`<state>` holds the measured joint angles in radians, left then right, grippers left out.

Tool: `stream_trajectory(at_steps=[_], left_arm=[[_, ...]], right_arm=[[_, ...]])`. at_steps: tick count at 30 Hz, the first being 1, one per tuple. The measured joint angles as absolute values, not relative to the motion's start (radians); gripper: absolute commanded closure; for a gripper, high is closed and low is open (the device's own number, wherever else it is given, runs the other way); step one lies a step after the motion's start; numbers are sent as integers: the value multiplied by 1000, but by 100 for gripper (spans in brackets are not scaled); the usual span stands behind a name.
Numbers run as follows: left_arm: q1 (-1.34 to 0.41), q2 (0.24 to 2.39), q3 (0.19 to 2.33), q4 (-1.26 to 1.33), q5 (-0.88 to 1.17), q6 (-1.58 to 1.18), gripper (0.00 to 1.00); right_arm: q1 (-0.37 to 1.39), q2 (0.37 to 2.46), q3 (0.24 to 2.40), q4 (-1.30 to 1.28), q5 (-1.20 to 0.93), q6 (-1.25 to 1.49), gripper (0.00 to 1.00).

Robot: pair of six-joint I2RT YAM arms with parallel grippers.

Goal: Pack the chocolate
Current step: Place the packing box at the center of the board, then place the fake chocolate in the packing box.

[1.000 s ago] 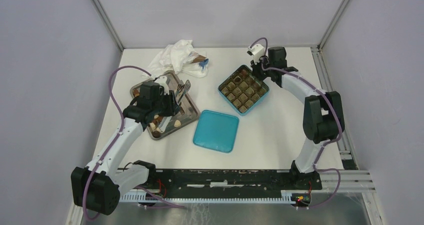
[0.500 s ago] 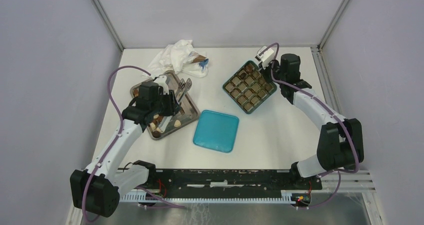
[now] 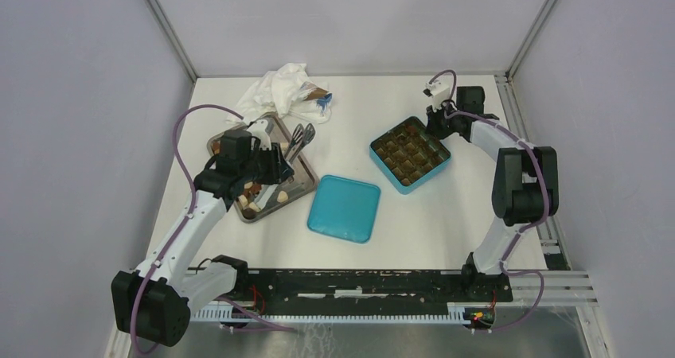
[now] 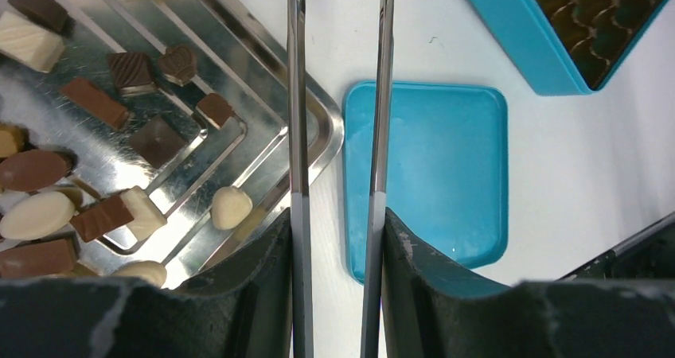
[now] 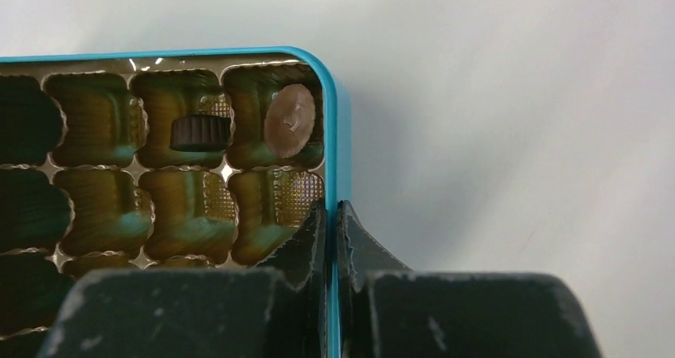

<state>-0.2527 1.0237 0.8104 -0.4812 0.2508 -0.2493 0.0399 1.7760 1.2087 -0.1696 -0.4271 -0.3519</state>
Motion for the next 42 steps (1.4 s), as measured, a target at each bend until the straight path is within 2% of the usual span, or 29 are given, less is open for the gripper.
stream_trajectory(at_steps=[9, 18, 22, 28, 35, 38, 42], left_arm=[[-268, 1024, 810, -440, 363, -250, 88], [-518, 1084, 845, -429, 303, -292, 88], [-613, 1139, 906, -431, 235, -321, 88], [-690, 1258, 989, -428, 152, -344, 88], [-773, 1426, 1105, -429, 55, -350, 88], [-794, 1494, 1168, -430, 17, -350, 88], [-811, 1583, 1246, -434, -32, -350, 87]], right_arm=[[32, 1900, 1266, -266, -463, -302, 90], [25, 1890, 1266, -299, -507, -260, 52], [-14, 1810, 1256, -327, -528, -278, 41], [-100, 1515, 1155, -331, -641, -333, 39], [-93, 1088, 762, -171, -835, -314, 36], [-99, 1031, 654, -130, -840, -300, 36], [-111, 1052, 644, -120, -837, -295, 36]])
